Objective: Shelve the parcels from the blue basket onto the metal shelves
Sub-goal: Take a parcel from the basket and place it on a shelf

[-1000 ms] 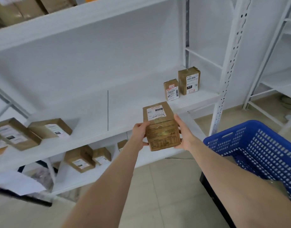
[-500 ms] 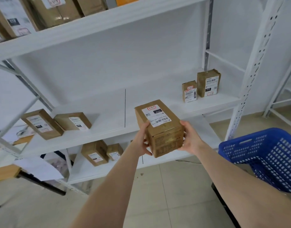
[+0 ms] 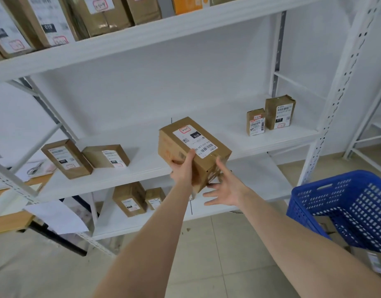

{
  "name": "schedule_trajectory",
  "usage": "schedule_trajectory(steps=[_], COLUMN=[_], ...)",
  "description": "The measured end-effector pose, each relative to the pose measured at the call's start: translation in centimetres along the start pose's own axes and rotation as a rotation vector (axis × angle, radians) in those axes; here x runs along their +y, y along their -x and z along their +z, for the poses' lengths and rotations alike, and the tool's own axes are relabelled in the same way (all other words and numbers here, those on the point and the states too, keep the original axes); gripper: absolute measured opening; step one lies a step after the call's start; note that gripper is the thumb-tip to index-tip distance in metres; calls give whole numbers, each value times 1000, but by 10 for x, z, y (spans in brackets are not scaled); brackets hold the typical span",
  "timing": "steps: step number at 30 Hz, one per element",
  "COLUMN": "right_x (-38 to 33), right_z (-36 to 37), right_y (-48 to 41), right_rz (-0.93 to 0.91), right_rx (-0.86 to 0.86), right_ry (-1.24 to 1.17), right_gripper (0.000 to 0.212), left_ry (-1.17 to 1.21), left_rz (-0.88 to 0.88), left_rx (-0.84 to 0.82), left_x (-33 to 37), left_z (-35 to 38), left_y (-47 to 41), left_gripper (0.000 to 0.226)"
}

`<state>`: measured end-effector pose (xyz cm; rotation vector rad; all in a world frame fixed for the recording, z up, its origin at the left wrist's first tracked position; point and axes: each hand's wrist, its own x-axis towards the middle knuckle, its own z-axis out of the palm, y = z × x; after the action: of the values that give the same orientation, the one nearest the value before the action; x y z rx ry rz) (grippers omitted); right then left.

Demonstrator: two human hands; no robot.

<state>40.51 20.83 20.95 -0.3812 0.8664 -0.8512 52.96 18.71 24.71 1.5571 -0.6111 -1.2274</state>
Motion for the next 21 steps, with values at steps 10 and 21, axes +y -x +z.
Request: schedule_trajectory(steps=[10, 21], right_x=[1, -23], right_z=[28, 5], right_y=[-11, 3], right_rz=[-167, -130], right_rx=[46, 207], right_ry=[-345, 9], right_gripper=[72, 65], left_ry=[-147, -339], left_rz=[153, -2], left_rx=[-84, -267], left_x=[24, 85], left_z=[-17, -102], left_y=[10, -14], left_gripper=[108, 50])
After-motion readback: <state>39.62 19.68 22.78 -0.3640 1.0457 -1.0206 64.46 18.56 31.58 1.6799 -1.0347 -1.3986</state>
